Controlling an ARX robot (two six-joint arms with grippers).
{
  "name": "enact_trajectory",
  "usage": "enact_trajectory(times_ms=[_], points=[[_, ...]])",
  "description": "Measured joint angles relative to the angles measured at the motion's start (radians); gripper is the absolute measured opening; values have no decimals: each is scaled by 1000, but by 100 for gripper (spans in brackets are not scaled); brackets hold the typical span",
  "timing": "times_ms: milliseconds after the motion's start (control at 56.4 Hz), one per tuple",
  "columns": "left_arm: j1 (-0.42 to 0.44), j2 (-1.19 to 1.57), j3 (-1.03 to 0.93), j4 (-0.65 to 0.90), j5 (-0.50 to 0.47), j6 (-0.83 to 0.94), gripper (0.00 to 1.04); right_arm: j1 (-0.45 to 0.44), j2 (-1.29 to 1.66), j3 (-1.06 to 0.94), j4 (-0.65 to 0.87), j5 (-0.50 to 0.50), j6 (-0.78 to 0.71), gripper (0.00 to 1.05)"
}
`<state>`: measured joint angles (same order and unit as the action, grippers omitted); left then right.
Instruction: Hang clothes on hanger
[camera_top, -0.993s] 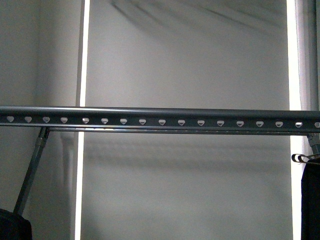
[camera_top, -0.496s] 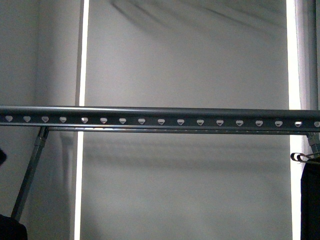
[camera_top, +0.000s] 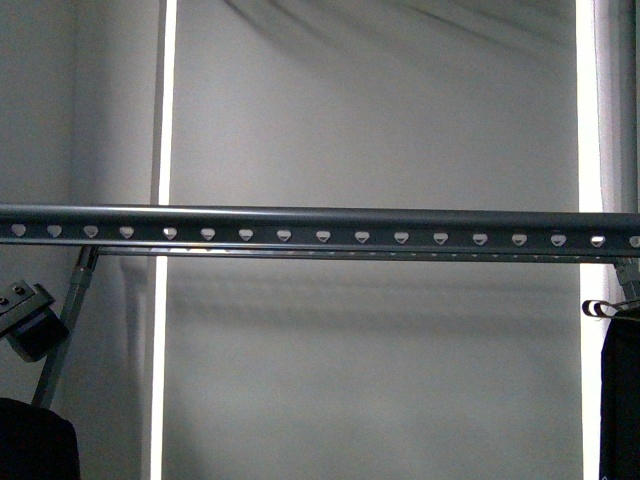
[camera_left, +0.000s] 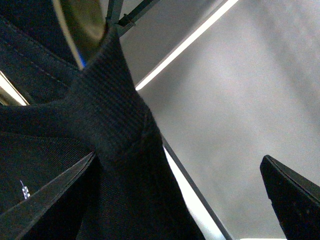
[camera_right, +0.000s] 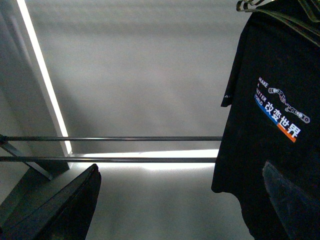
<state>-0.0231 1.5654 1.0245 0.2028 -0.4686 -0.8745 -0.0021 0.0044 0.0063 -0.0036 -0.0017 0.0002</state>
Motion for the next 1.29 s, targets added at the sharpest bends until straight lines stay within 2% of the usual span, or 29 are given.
enact_trajectory(times_ms=[71, 284, 532, 620, 674, 798, 1081, 1188, 1241, 1294], points=[[2, 48, 50, -1, -10, 2, 97, 0, 0, 0, 0, 0, 0, 97], [14, 84, 122, -51, 2, 21, 53, 0, 0, 0, 0, 0, 0, 97], [24, 71, 106, -60, 73, 61, 17, 0, 0, 0, 0, 0, 0, 97], [31, 59, 80, -59, 105, 53, 8, 0, 0, 0, 0, 0, 0, 97], [34, 48, 58, -55, 128, 47, 4, 0, 0, 0, 0, 0, 0, 97], [34, 4, -22, -37, 188, 92, 4, 0, 0, 0, 0, 0, 0, 97], [39, -278, -280, 0, 480, 330, 4, 0, 0, 0, 0, 0, 0, 97], [43, -407, -356, -40, 653, 455, 4, 0, 0, 0, 0, 0, 0, 97], [40, -484, -371, -146, 823, 588, 4, 0, 0, 0, 0, 0, 0, 97], [40, -536, -371, -243, 945, 703, 4, 0, 0, 0, 0, 0, 0, 97]])
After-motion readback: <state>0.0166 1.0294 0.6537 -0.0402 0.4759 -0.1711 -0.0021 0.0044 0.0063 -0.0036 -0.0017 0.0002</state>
